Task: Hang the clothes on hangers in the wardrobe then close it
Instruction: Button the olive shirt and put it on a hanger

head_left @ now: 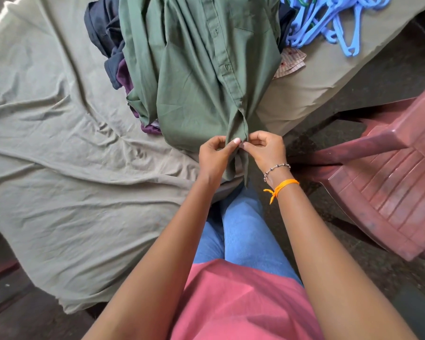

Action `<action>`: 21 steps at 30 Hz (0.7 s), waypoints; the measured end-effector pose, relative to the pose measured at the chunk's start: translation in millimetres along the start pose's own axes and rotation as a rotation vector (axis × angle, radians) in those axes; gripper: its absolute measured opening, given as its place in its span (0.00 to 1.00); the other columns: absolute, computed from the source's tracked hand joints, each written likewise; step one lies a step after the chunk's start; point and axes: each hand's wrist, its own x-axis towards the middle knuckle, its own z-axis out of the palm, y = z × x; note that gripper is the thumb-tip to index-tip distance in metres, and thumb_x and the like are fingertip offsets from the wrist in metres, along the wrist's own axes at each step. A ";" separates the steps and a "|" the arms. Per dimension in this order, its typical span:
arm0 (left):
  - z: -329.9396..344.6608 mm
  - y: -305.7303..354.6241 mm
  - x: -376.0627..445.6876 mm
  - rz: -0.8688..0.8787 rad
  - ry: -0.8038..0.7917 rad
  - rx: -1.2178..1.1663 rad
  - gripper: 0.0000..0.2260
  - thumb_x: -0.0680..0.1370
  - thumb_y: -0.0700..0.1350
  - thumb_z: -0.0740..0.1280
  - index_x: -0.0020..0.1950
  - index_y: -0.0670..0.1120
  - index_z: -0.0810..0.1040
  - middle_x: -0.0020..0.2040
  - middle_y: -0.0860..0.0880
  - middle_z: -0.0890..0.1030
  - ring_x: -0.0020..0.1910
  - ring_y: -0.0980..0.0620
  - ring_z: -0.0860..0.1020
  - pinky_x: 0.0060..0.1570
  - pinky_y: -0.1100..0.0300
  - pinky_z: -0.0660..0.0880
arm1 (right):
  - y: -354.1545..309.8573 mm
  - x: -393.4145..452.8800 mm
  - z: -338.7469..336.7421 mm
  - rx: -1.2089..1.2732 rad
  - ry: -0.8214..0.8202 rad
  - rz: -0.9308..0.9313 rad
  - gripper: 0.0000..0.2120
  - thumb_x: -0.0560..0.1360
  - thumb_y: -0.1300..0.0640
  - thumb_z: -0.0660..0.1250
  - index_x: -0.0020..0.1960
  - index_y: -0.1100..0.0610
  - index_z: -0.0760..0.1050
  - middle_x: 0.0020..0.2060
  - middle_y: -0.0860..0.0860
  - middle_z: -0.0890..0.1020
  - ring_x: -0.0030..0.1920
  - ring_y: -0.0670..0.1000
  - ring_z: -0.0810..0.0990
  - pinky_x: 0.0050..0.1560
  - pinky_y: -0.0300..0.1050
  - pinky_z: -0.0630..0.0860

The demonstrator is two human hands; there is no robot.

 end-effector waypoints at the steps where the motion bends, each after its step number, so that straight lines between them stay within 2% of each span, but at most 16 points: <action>1: 0.3 -1.5 -1.7 0.038 0.045 0.044 0.06 0.74 0.40 0.72 0.46 0.45 0.75 0.36 0.51 0.78 0.36 0.57 0.77 0.40 0.63 0.75 | 0.0 -1.4 0.5 0.011 0.001 0.006 0.06 0.69 0.68 0.72 0.43 0.61 0.78 0.32 0.49 0.78 0.36 0.46 0.77 0.45 0.42 0.77; 3: 0.6 -4.2 -5.4 0.188 0.152 0.259 0.11 0.74 0.40 0.70 0.52 0.46 0.71 0.40 0.53 0.76 0.41 0.52 0.78 0.46 0.59 0.75 | -0.6 -3.4 2.9 0.025 0.007 0.010 0.07 0.69 0.68 0.72 0.42 0.59 0.77 0.32 0.48 0.78 0.34 0.44 0.77 0.43 0.39 0.77; 6: 2.4 -3.5 -10.1 0.386 0.094 0.438 0.06 0.76 0.35 0.64 0.51 0.44 0.74 0.42 0.53 0.77 0.41 0.52 0.77 0.45 0.58 0.75 | -0.6 -4.1 7.3 0.028 0.021 0.019 0.09 0.69 0.67 0.72 0.40 0.56 0.75 0.32 0.48 0.78 0.34 0.44 0.76 0.43 0.41 0.77; 10: -2.1 -3.7 -11.8 0.272 0.043 0.334 0.04 0.77 0.40 0.66 0.49 0.46 0.79 0.45 0.52 0.82 0.41 0.59 0.79 0.46 0.66 0.75 | -1.2 -5.8 8.2 0.066 0.020 0.031 0.09 0.70 0.67 0.71 0.39 0.55 0.75 0.33 0.51 0.79 0.35 0.47 0.77 0.44 0.45 0.78; 13: -2.7 -4.0 -11.4 0.216 0.041 0.291 0.02 0.75 0.41 0.69 0.47 0.46 0.81 0.46 0.50 0.83 0.43 0.55 0.81 0.49 0.61 0.77 | -2.7 -8.7 5.5 0.082 -0.004 0.010 0.07 0.70 0.69 0.70 0.41 0.59 0.76 0.33 0.51 0.79 0.35 0.46 0.78 0.42 0.39 0.78; 15: -1.0 -2.8 -10.0 0.220 0.072 0.316 0.02 0.74 0.41 0.71 0.43 0.48 0.81 0.46 0.50 0.81 0.43 0.55 0.80 0.49 0.63 0.76 | -2.9 -9.8 2.6 0.083 -0.005 -0.003 0.06 0.70 0.70 0.69 0.44 0.61 0.77 0.33 0.50 0.79 0.34 0.43 0.77 0.40 0.34 0.77; 17: 0.6 -0.6 -8.7 0.244 0.127 0.370 0.02 0.72 0.40 0.72 0.42 0.46 0.82 0.44 0.54 0.75 0.42 0.59 0.76 0.48 0.72 0.71 | -0.7 -10.6 -0.5 0.087 0.037 -0.027 0.07 0.70 0.70 0.69 0.44 0.61 0.77 0.33 0.49 0.78 0.31 0.38 0.77 0.38 0.31 0.75; 19: 1.6 0.2 -8.1 0.290 0.160 0.423 0.01 0.71 0.39 0.73 0.42 0.43 0.84 0.41 0.56 0.71 0.42 0.59 0.74 0.46 0.75 0.67 | 1.3 -12.9 -2.7 0.091 0.071 -0.055 0.07 0.70 0.71 0.69 0.44 0.61 0.77 0.33 0.48 0.78 0.30 0.36 0.76 0.38 0.30 0.74; 21: 3.6 -0.1 -9.6 0.311 0.150 0.455 0.01 0.72 0.39 0.73 0.42 0.42 0.84 0.40 0.56 0.71 0.42 0.58 0.74 0.45 0.77 0.66 | 1.8 -16.2 -3.4 0.096 0.054 -0.076 0.08 0.69 0.72 0.69 0.44 0.61 0.77 0.34 0.48 0.79 0.32 0.37 0.77 0.40 0.31 0.75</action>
